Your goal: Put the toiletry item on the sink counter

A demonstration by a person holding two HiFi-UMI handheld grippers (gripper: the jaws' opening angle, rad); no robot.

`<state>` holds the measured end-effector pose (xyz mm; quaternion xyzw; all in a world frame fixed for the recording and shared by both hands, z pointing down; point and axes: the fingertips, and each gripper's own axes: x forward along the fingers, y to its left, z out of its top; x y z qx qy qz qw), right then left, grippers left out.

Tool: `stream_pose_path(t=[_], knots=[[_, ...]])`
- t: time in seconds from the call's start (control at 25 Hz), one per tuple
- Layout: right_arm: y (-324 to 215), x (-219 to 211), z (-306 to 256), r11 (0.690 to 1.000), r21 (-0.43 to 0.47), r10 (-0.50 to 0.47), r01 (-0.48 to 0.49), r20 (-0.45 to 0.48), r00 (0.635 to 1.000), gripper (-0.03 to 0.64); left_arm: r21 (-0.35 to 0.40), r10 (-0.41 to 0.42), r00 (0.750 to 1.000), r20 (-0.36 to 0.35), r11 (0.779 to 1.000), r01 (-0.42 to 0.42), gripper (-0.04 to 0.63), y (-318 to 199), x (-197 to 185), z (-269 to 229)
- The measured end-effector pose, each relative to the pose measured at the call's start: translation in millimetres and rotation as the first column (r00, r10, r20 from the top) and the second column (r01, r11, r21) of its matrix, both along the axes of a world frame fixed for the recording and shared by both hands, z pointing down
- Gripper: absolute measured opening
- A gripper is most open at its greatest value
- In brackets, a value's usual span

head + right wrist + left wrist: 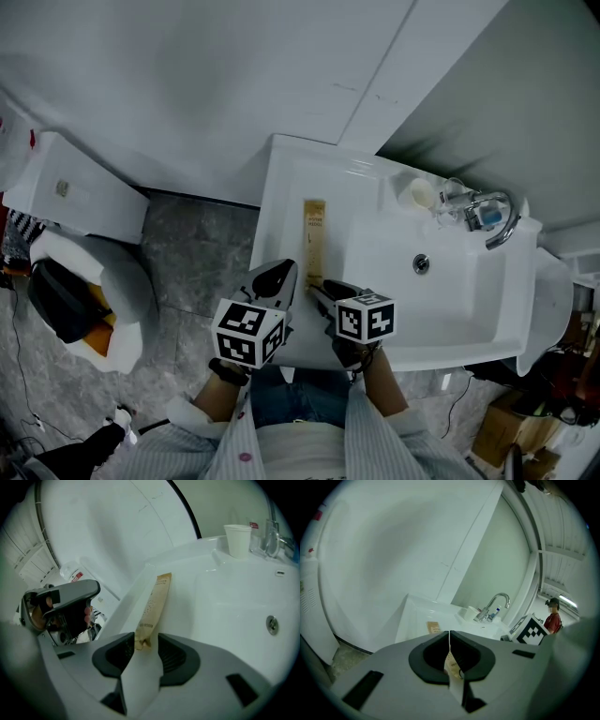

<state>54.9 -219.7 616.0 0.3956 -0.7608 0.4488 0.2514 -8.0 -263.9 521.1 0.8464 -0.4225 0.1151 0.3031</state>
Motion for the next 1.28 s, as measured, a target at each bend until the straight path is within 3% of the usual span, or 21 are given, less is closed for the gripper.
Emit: stream_pose_path(t=[0.8, 1.28], knots=[[1, 19, -53, 0.995, 0.087, 0.044, -0.051, 0.074, 0.996, 0.150, 0.067, -0.046, 0.999, 0.010, 0.997, 0.045, 0.021, 12, 16, -44], [-22, 24, -128, 0.967, 0.252, 0.006, -0.046, 0.155, 0.988, 0.150, 0.165, -0.029, 1.000, 0.005, 0.986, 0.027, 0.021, 7, 37, -94]])
